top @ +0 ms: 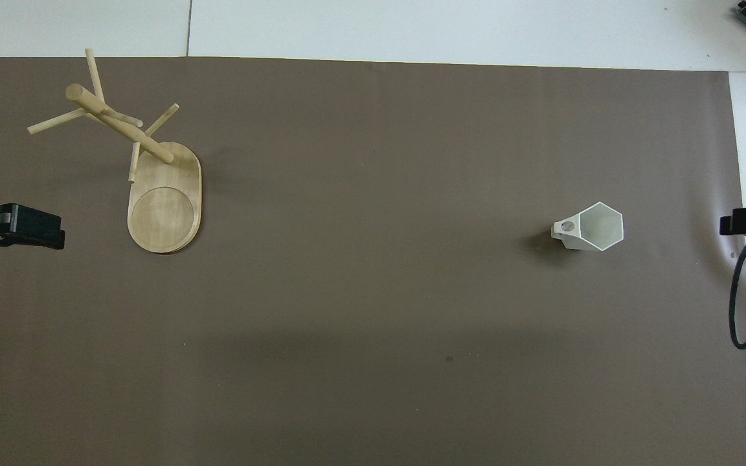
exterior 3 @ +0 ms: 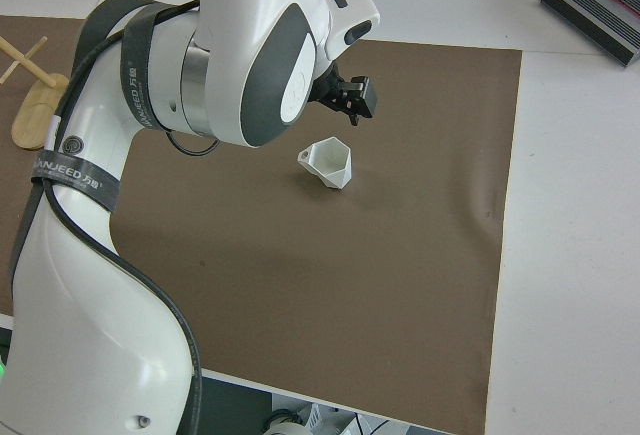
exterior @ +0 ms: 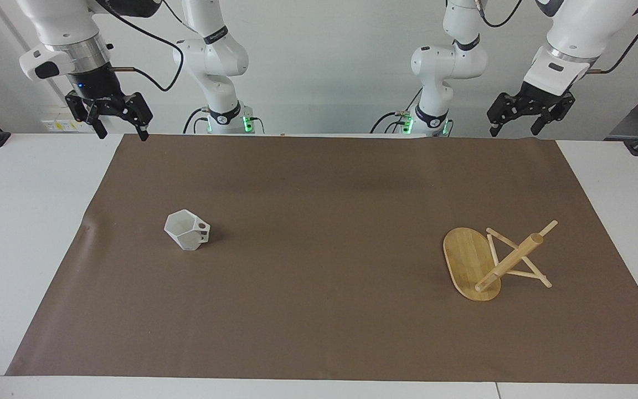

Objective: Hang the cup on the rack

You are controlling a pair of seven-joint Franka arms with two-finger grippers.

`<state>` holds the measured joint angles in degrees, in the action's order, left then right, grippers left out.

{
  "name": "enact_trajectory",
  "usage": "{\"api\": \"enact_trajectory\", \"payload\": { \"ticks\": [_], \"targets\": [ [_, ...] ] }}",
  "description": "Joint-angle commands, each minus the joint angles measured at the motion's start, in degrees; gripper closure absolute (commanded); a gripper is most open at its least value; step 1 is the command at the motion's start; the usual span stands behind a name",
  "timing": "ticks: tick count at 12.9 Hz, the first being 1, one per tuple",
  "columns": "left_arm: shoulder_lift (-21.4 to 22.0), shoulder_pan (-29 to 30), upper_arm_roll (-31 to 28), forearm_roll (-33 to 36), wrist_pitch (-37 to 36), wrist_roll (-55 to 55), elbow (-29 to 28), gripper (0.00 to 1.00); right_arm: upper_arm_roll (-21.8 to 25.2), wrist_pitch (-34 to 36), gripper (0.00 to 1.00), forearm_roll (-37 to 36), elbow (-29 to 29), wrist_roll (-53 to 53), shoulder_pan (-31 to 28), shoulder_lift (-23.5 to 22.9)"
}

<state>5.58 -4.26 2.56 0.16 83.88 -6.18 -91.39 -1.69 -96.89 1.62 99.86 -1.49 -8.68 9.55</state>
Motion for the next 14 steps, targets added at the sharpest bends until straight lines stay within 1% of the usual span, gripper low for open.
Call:
{"api": "enact_trajectory", "payload": {
  "ticks": [1, 9, 14],
  "targets": [
    [1.4, -0.2, -0.2, 1.3, 0.9, 0.8, -1.8, 0.00, -0.5, -0.2, 0.00, -0.4, 1.3, -0.8, -0.5, 1.3],
    [1.5, -0.2, -0.2, 1.3, 1.0, 1.0, -1.9, 0.00, -0.6, 3.2, 0.00, -0.8, 0.9, -0.8, -0.4, 1.2],
    [1.5, -0.2, -0.2, 1.2, 1.0, 1.1, -1.8, 0.00, -0.6, 3.8, 0.00, -1.4, 0.8, -0.8, -0.4, 1.0]
  ]
}}
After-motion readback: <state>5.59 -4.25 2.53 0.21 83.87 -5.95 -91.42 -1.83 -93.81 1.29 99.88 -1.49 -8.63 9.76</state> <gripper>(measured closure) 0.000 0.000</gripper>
